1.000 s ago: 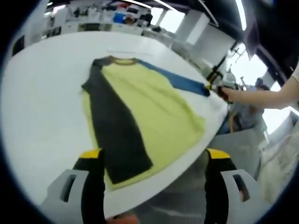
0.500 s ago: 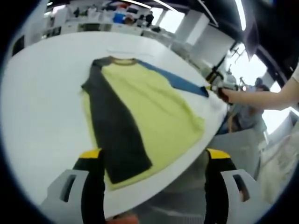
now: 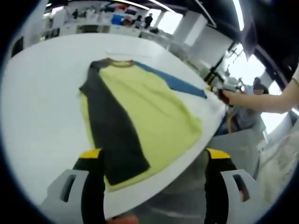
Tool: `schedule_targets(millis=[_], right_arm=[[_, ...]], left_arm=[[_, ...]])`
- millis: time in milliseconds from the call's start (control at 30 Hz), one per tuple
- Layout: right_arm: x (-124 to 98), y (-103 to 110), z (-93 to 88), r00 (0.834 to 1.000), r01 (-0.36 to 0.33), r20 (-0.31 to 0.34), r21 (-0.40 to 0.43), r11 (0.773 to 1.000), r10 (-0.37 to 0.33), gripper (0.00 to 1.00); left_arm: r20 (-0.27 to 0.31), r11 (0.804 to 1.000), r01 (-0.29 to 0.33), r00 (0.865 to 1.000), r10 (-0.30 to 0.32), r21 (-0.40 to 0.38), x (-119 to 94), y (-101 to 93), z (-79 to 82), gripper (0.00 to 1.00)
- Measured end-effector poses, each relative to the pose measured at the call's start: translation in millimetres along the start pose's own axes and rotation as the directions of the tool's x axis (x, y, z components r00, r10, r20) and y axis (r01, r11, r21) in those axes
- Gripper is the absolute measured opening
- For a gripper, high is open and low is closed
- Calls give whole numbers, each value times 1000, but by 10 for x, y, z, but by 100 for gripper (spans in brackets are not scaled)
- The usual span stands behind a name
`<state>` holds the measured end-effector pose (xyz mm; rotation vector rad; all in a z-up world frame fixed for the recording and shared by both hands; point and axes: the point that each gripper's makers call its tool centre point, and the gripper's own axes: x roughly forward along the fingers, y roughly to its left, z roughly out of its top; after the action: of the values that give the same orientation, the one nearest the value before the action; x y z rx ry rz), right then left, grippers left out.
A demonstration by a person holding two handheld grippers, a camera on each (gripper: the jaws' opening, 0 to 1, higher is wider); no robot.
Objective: Fold the garment on the visible template until the final outline fits inside the template.
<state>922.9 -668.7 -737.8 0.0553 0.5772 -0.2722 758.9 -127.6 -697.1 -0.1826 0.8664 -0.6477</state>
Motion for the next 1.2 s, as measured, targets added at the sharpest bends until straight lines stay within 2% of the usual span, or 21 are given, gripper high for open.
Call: schedule_targets(millis=[167,200,300,467,667,900,1200], right_arm=[[9,40,21,1000,-20,3,-6,1000,20,12],[-215,200,25,1000,-24,10,-11,1000,24,13],[-383,359,70,999,-46,27,-22,999,47,25],[-323,361,133,995,-80,64,-29,996,82,39],[-363,570,186,980,-178,86,-17,984,179,60],[-419,714,155,970,-227,78,-48,973,230,67],[-561,917,218,956,-276,84,-78,958,282,69]], left_arm=[[1,1000,3,1000,-3,-1,-8,-8,-17,85],[2,1000,3,1000,-3,-2,-13,-8,-22,85],[4,1000,4,1000,-4,-5,-20,-10,-28,85],[13,1000,4,1000,-4,-16,-32,-5,-24,85],[18,1000,6,1000,-6,-21,-30,-20,-31,85],[28,1000,8,1000,-7,-23,-52,-21,-25,85],[52,1000,1,999,0,-24,-93,8,5,85]])
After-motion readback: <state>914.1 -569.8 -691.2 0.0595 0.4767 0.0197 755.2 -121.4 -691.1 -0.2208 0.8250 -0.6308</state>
